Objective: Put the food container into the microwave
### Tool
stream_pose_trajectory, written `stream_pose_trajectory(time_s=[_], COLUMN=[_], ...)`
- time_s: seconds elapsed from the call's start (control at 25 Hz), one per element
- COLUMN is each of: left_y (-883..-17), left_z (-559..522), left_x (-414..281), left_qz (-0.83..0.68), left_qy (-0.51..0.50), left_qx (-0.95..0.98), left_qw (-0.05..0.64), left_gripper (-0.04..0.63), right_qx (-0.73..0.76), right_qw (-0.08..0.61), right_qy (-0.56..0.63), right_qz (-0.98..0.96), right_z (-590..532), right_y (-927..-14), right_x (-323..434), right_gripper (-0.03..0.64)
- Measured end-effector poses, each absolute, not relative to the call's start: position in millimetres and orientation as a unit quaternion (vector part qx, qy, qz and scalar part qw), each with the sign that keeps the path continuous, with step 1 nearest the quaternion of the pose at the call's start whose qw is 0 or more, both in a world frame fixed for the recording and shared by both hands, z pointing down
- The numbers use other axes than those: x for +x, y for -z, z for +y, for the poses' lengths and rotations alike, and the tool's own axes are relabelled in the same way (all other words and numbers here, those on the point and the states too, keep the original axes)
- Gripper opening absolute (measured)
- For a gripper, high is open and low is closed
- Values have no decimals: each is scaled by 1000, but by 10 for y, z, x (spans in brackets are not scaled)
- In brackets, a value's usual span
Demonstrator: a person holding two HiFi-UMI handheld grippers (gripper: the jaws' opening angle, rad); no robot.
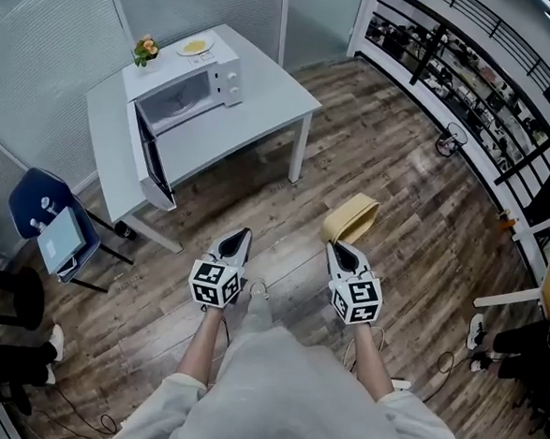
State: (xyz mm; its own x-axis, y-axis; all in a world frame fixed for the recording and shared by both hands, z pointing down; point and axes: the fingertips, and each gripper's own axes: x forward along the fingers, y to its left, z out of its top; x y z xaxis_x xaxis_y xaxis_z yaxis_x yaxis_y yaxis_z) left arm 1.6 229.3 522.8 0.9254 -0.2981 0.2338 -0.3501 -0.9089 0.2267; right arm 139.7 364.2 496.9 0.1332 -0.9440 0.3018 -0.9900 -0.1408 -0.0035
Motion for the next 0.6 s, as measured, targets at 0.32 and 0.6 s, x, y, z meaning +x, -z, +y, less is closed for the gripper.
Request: stream_pose_trajectory(time_s=[0.32,0.6], left_y=[-5172,-5177], left_z=[1510,875], left_x=[436,669], left_qz=[-145,-136], left_qy=[-96,-89], left_qx=[975,976], left_qw=[141,146], left_gripper=[11,11], right_qx=[760,765], right_qw=[102,105], right_qy=[-122,-125], right_qz=[-630,-623], right_z=[2904,2317], right_y=[-4906,-4894], right_x=[1758,1973], right_gripper=[26,26])
